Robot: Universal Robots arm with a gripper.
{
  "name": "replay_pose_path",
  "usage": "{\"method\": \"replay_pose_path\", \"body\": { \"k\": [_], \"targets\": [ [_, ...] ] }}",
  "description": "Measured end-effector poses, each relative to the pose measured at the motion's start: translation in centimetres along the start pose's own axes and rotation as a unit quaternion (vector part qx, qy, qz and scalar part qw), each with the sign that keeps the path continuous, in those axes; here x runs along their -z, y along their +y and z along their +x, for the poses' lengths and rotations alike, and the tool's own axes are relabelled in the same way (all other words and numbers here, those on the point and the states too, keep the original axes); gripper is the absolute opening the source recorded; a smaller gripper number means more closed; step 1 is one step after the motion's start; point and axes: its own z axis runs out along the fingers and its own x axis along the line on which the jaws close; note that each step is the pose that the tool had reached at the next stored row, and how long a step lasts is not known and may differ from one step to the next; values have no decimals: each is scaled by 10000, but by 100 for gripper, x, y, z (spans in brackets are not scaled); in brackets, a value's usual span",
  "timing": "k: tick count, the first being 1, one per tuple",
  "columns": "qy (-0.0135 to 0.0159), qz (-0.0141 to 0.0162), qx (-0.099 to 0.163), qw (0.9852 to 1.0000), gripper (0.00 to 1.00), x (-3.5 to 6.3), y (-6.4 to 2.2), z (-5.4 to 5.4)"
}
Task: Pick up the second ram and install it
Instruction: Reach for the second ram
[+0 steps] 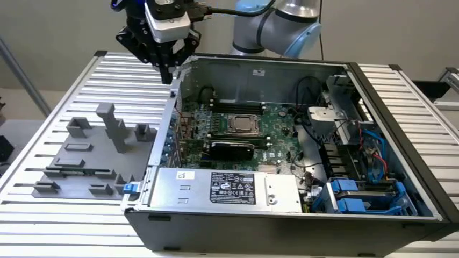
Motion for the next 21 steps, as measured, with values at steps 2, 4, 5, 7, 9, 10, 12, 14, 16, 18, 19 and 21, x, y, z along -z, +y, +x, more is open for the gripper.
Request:
{"method": "replay_pose_path", "body": {
  "k": [2, 4, 5, 7, 9, 10, 12, 14, 16, 18, 19, 21],
  "targets": [
    [0, 0, 0, 10000, 0, 3, -23, 90],
    [0, 0, 0, 10000, 0, 5, -46, 178],
    [0, 1, 0, 10000, 0, 7, -57, 222],
    [0, 2, 0, 10000, 0, 10, -80, 315],
    [0, 4, 0, 10000, 0, 12, -102, 404],
    [0, 5, 0, 10000, 0, 12, -113, 448],
    [0, 8, 0, 10000, 0, 13, -135, 541],
    [-1, 10, 1, 10000, 0, 14, -157, 630],
    [-1, 13, 0, 10000, 0, 14, -177, 718],
    [-1, 15, 0, 10000, 0, 13, -200, 811],
    [-1, 16, 0, 10000, 0, 11, -210, 855],
    [-1, 18, 1, 10000, 0, 9, -231, 944]
  ]
}}
